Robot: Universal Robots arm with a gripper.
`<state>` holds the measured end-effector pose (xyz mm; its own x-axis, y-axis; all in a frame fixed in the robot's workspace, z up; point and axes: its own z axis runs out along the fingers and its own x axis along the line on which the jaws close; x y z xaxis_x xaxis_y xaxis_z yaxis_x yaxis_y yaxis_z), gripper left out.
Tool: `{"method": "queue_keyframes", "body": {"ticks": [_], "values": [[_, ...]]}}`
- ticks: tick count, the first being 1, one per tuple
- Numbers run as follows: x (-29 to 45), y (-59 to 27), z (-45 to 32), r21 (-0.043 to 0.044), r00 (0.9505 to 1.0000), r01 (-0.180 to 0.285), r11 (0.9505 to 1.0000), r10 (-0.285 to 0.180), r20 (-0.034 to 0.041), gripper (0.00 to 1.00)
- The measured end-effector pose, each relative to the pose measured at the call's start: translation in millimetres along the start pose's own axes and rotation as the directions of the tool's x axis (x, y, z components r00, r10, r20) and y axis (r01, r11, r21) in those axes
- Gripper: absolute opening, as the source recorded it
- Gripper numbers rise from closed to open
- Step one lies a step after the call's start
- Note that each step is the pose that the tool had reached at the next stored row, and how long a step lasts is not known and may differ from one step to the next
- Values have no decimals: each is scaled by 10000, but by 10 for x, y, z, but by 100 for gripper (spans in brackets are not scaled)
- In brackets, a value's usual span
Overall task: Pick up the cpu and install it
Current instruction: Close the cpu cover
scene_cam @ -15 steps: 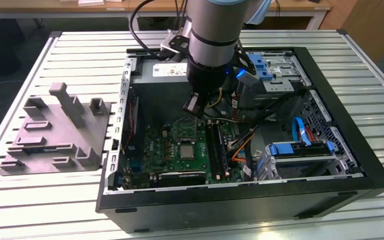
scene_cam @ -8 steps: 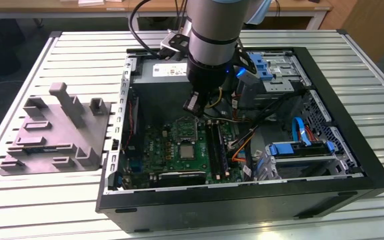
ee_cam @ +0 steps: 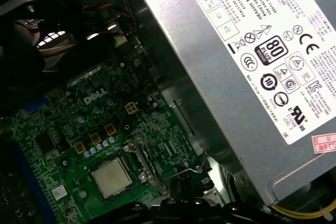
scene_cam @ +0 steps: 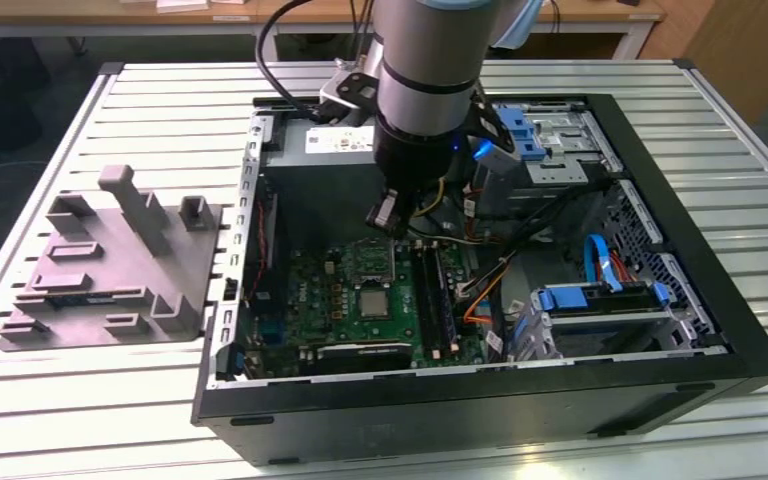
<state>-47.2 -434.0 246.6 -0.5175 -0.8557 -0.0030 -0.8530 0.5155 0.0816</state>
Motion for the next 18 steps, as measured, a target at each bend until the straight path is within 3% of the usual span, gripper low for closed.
{"method": "queue_keyframes", "body": {"ticks": [18], "values": [[163, -89, -8, 7, 9999, 110, 9999, -110, -6, 11]]}}
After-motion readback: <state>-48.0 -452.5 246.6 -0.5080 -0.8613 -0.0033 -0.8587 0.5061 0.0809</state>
